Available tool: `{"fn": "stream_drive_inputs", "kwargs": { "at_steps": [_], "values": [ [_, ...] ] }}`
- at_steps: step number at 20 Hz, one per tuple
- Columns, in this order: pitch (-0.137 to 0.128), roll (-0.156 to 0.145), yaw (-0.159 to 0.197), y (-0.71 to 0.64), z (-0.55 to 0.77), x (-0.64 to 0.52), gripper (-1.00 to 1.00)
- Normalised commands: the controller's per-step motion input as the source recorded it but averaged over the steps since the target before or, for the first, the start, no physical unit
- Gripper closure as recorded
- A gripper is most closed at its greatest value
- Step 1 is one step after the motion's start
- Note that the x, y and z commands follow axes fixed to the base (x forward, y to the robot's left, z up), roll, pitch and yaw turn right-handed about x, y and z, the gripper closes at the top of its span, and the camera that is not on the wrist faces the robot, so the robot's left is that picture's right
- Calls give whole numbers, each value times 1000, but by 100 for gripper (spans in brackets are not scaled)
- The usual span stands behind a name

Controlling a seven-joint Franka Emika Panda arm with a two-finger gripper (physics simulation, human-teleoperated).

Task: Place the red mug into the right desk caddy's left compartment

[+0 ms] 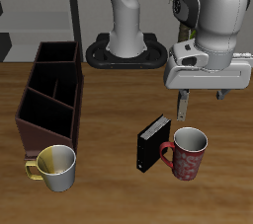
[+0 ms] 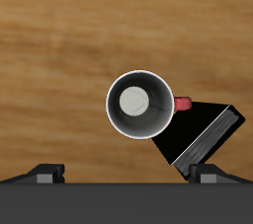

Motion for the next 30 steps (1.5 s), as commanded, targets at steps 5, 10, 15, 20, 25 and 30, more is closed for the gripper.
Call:
{"fn": "stream_drive_inputs", "kwargs": {
  "at_steps": [5,10,15,20,25,30],
  "values": [
    [27,-31,-19,-98,-233,223,-100],
    [-6,38,35,152,-263,133,-100],
    [-9,18,14,90,-215,135,-100],
    [18,21,6,58,-380,146,-100],
    [46,46,-23,198,-416,68,-100],
    [28,24,-22,67,-378,32,-100]
  ]
}}
